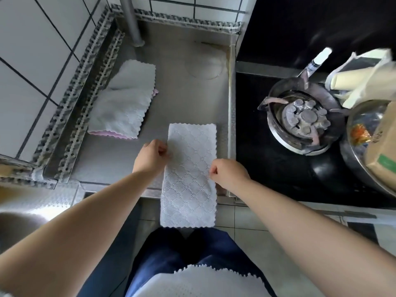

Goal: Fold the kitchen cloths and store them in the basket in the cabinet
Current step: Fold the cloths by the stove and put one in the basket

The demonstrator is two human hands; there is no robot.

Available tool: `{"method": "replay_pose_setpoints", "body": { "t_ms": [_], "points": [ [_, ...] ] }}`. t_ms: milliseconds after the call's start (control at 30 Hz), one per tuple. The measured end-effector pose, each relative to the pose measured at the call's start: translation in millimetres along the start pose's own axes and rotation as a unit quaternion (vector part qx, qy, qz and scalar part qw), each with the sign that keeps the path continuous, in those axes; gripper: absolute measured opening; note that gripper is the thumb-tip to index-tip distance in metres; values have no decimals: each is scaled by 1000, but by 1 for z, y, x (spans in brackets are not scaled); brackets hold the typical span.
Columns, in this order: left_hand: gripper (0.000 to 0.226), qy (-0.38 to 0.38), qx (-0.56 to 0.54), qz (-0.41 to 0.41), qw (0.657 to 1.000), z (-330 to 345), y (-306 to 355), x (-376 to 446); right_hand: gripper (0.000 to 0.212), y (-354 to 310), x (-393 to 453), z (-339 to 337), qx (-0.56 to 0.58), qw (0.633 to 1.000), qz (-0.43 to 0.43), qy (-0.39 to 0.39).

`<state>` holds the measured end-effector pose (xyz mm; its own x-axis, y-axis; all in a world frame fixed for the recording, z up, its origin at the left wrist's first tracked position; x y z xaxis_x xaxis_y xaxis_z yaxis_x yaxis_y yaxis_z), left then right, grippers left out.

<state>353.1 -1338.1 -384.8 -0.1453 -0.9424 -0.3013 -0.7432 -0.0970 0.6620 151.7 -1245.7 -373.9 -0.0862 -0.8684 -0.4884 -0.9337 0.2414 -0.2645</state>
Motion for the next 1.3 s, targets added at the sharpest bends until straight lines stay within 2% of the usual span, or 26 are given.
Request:
{"method": "replay_pose_setpoints", "body": {
  "t_ms": [33,100,167,200,267,333,400,433,533,633,733,800,900,1000,1067,1133,1167,1233,1300],
  "points": [
    [21,4,42,35,999,-3,1,-5,7,0,-3,0,-1,1000,-16,18],
    [27,-2,134,178,975,-7,9,-23,14,-5,-14,-2,-16,993,-91,70],
    [36,-48,224,343,911,-4,10,-50,30,-14,-30,-1,-64,967,-215,123],
    [44,-86,261,395,877,0,5,-62,40,-13,-38,4,-93,954,-261,117],
    [66,-167,316,426,831,8,-12,-85,60,-8,-49,23,-151,940,-305,36],
    [86,-202,362,431,802,14,-27,-95,74,2,-57,41,-213,925,-313,-28],
    [97,-174,411,447,776,19,-34,-98,86,3,-63,48,-270,905,-328,22],
    [100,-156,423,447,773,21,-35,-97,90,3,-64,51,-290,900,-321,50],
    [103,-123,410,437,791,30,-37,-96,94,1,-63,61,-279,907,-302,94],
    [104,-98,392,432,806,33,-38,-98,90,-6,-63,60,-239,920,-290,107],
    [99,-101,378,435,811,29,-34,-98,73,-7,-62,52,-190,932,-295,94],
    [87,-99,358,454,810,25,-29,-99,57,-8,-59,40,-113,948,-284,83],
    [64,-90,293,486,818,15,-21,-100,45,-7,-52,24,20,978,-207,28],
    [49,-74,236,469,848,10,-13,-95,24,-3,-46,9,100,990,-95,-2],
    [40,-55,168,401,899,5,-3,-84,31,1,-39,1,151,988,-27,-1],
    [36,-41,47,238,969,-2,2,-67,40,4,-31,-4,207,978,17,3],
    [33,-37,-18,150,988,-3,0,-60,41,5,-26,-6,233,972,29,10],
    [31,-26,-96,61,993,-2,3,-47,40,8,-15,-12,284,957,56,36],
    [33,-34,-127,30,991,2,10,-35,38,11,-3,-17,330,938,83,63]
  ]
}}
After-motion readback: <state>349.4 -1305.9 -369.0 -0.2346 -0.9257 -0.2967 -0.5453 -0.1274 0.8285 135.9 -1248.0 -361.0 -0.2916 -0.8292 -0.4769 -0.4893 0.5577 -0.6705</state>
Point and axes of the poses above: each hand's wrist, its own x-axis towards the middle knuckle, its own z-axis out of the palm, y = z × x, the point moved 7 cm from there along x, towards the middle knuckle, and after that the axes turned 5 degrees about -x, right-handed, at the moved point
